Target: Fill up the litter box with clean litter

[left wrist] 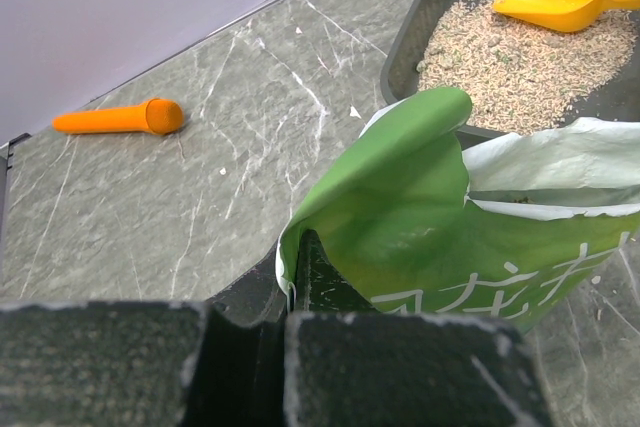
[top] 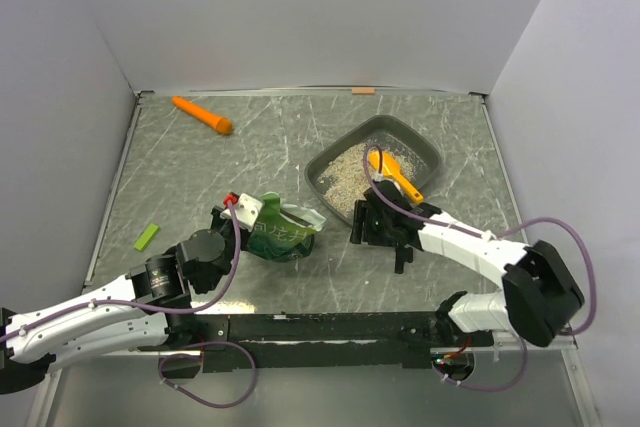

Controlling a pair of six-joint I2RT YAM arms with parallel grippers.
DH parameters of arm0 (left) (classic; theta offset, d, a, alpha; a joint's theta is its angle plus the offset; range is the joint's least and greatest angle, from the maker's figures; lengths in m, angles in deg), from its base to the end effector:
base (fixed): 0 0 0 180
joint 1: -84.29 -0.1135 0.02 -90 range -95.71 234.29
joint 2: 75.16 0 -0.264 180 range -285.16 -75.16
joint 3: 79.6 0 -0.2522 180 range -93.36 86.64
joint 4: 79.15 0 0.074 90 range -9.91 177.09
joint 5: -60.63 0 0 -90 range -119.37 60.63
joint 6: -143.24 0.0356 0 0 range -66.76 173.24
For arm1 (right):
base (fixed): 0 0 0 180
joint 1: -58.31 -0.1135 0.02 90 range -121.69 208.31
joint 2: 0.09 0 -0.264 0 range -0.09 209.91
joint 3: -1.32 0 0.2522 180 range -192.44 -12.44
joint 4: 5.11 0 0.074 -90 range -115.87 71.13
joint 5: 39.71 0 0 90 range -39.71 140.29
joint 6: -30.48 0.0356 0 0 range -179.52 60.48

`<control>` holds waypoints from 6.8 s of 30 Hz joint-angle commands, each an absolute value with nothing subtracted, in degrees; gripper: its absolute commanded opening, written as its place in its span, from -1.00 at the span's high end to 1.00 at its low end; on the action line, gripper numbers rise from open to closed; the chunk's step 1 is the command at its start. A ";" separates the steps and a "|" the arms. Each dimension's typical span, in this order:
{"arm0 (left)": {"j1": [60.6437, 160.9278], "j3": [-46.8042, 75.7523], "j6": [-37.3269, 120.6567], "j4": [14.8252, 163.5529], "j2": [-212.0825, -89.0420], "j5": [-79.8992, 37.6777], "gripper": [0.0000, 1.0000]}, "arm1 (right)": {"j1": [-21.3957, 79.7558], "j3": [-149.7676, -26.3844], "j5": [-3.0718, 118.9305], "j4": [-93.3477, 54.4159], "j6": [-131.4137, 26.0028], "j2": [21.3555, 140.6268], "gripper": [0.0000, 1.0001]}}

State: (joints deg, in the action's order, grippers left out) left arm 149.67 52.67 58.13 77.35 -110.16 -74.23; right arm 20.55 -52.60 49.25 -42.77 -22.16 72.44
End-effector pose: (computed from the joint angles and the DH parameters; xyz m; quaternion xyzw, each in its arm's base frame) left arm 0.0842 -0.1234 0.3020 0.2108 0.7223 -0.0430 0.6572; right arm 0.1906 0.1468 0.1937 -0.0007 0.9570 0.1700 0.2353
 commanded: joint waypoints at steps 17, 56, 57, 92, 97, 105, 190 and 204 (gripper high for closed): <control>148.01 52.89 59.13 78.82 -110.05 -79.03 0.98 | 31.75 -65.35 43.96 -34.34 -23.13 88.14 -0.43; 143.88 39.97 63.52 75.57 -106.53 -68.13 0.98 | 24.29 -59.39 90.80 -19.95 -67.95 61.17 -0.48; 143.88 40.50 63.79 75.92 -106.45 -68.48 0.98 | 24.38 -57.90 93.16 -16.53 -68.57 61.43 -0.52; 143.88 42.87 60.98 73.81 -103.28 -69.45 0.99 | 23.94 -62.98 117.61 30.69 -46.44 90.69 -0.55; 143.88 42.87 60.98 73.73 -103.37 -69.71 0.98 | 23.50 -64.20 118.40 34.83 -42.12 93.16 -0.45; 143.88 42.52 60.80 73.46 -102.58 -70.07 0.98 | 21.75 -65.09 117.44 30.17 -45.72 94.74 -0.42; 119.36 77.33 15.19 171.64 -138.00 20.02 0.96 | 27.99 -45.40 98.63 -20.63 -53.37 41.66 1.00; 119.27 78.56 22.66 151.51 -119.45 7.63 0.98 | 28.51 -35.23 83.95 -13.09 -45.38 26.73 -0.14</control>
State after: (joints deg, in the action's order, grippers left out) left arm 119.16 79.59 21.13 148.51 -123.32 11.93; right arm 28.46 -40.56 89.05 -21.33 -49.87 31.72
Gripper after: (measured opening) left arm 0.026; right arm 0.559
